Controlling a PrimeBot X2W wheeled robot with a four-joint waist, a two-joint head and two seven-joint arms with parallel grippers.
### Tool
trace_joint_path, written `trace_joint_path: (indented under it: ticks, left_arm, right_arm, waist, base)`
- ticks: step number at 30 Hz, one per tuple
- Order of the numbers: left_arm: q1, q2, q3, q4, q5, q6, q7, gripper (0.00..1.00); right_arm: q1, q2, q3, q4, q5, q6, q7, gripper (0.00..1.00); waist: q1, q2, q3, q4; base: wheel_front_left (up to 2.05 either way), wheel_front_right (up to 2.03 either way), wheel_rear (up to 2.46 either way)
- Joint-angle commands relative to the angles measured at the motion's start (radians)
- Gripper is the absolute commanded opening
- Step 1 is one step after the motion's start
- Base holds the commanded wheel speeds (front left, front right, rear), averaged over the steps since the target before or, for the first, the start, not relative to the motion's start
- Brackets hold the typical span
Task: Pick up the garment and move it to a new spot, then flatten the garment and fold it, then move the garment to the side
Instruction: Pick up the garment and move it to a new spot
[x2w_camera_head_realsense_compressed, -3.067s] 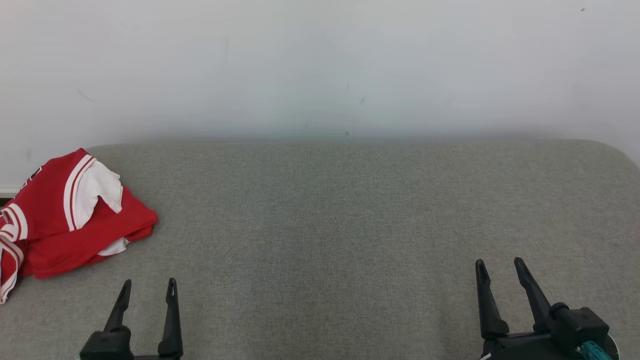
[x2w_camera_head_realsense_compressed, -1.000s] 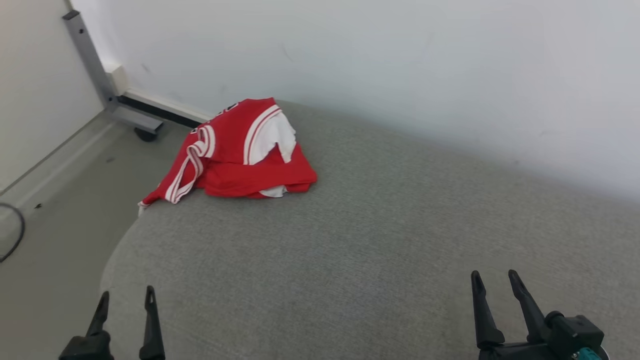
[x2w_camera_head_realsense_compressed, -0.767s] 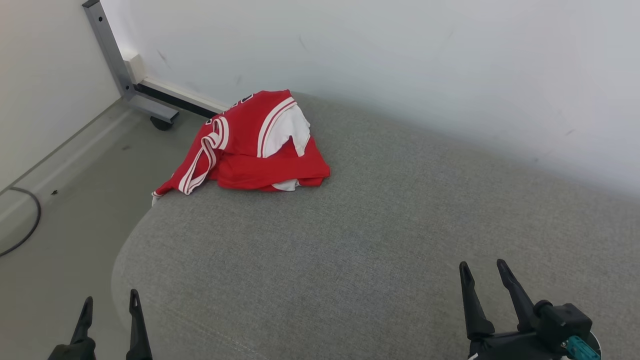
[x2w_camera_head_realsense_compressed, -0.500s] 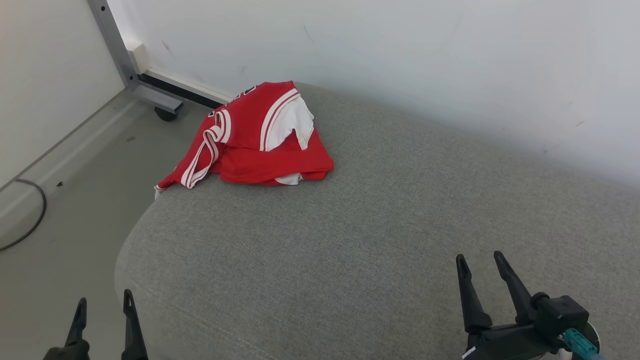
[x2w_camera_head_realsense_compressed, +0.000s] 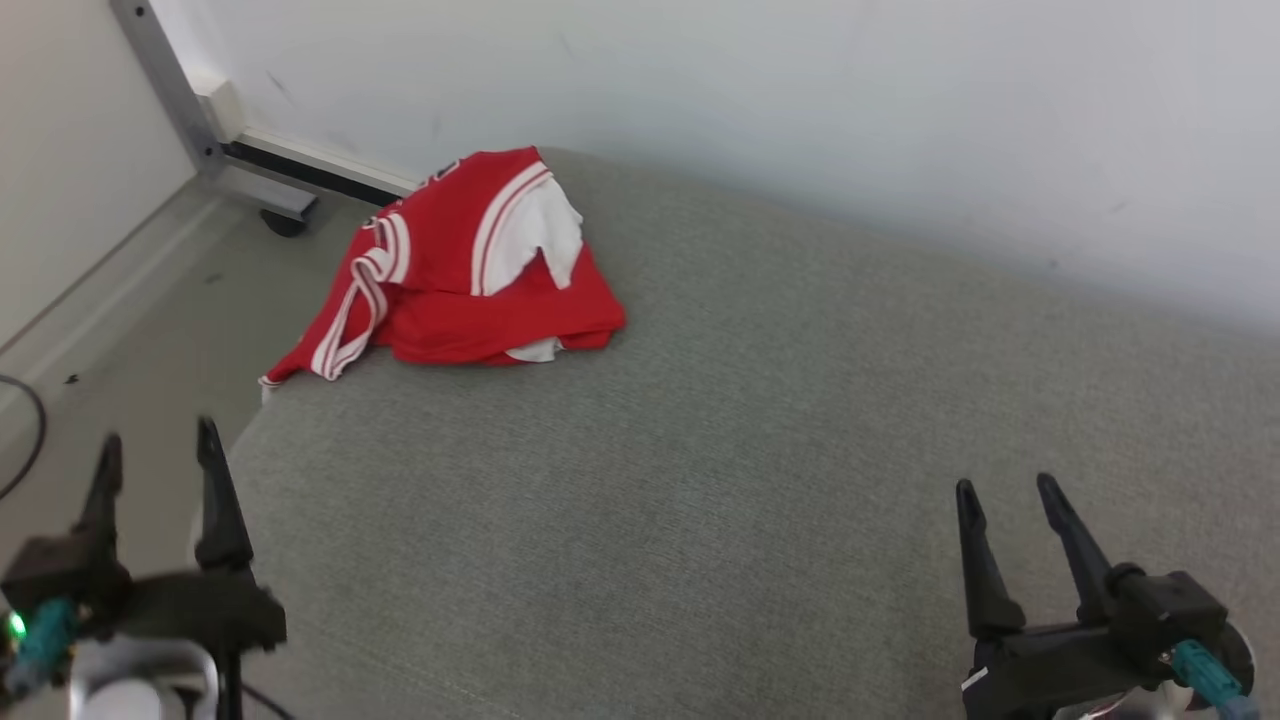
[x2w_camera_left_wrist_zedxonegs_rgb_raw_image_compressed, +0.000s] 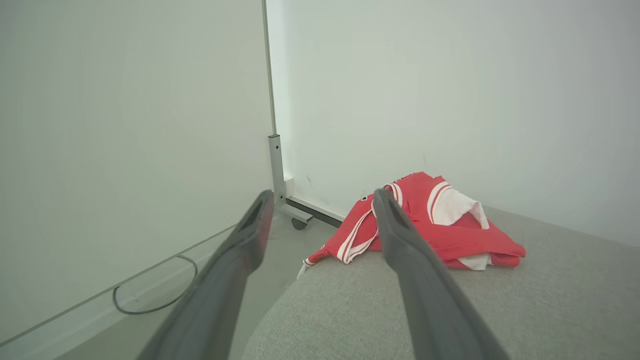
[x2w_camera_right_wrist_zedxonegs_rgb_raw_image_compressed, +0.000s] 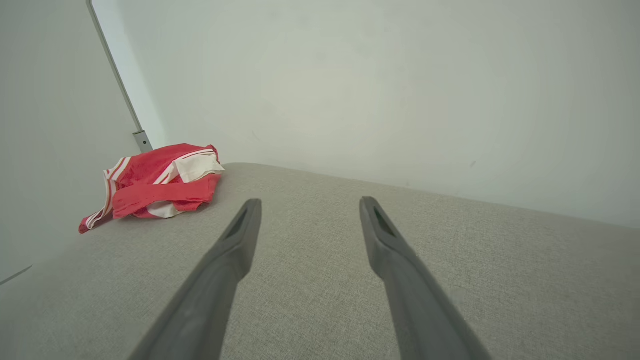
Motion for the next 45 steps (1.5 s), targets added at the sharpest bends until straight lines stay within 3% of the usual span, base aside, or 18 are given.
trace_joint_path:
  ticks: [1, 7, 9, 18, 34, 40, 45]
  left_arm:
    - [-0.034, 0.009, 0.005, 0.009, -0.01, -0.006, -0.006, 1.0]
    - [-0.215, 0.054, 0.039, 0.062, -0.052, -0.034, -0.007, 1.0]
    - [-0.298, 0.097, 0.062, 0.086, -0.066, -0.04, 0.003, 1.0]
    - [-0.49, 0.234, 0.102, 0.232, -0.081, -0.075, 0.052, 1.0]
    - [-0.607, 0.38, 0.108, 0.554, -0.083, -0.103, 0.134, 1.0]
    - [-0.644, 0.393, 0.088, 0.687, -0.079, -0.108, 0.166, 1.0]
    - [-0.673, 0.371, 0.072, 0.775, -0.097, -0.13, 0.183, 1.0]
  right_arm:
    - [-0.016, -0.003, -0.004, -0.011, -0.009, 0.003, 0.004, 1.0]
    - [-0.062, -0.003, -0.025, -0.067, -0.043, 0.003, 0.024, 1.0]
    - [-0.084, -0.003, -0.035, -0.092, -0.055, 0.003, 0.026, 1.0]
    - [-0.12, -0.002, -0.061, -0.118, -0.048, 0.003, -0.002, 1.0]
    - [-0.131, -0.002, -0.074, -0.126, -0.052, 0.003, -0.014, 1.0]
    - [-0.132, -0.002, -0.075, -0.145, -0.062, 0.003, -0.002, 1.0]
    - [-0.131, -0.002, -0.076, -0.157, -0.067, 0.003, 0.006, 1.0]
  waist:
    - [0.0, 0.0, 0.076, -0.076]
    - [0.0, 0.0, 0.203, -0.192]
    - [0.0, 0.0, 0.27, -0.254]
    - [0.0, 0.0, 0.374, -0.397]
    - [0.0, 0.0, 0.429, -0.475]
    - [0.0, 0.0, 0.446, -0.476]
    - [0.0, 0.0, 0.453, -0.475]
  base:
    - [0.0, 0.0, 0.0]
    - [0.0, 0.0, 0.0]
    - [0.0, 0.0, 0.0]
    - [0.0, 0.0, 0.0]
    - [0.0, 0.0, 0.0]
    - [0.0, 0.0, 0.0]
    - [0.0, 0.0, 0.0]
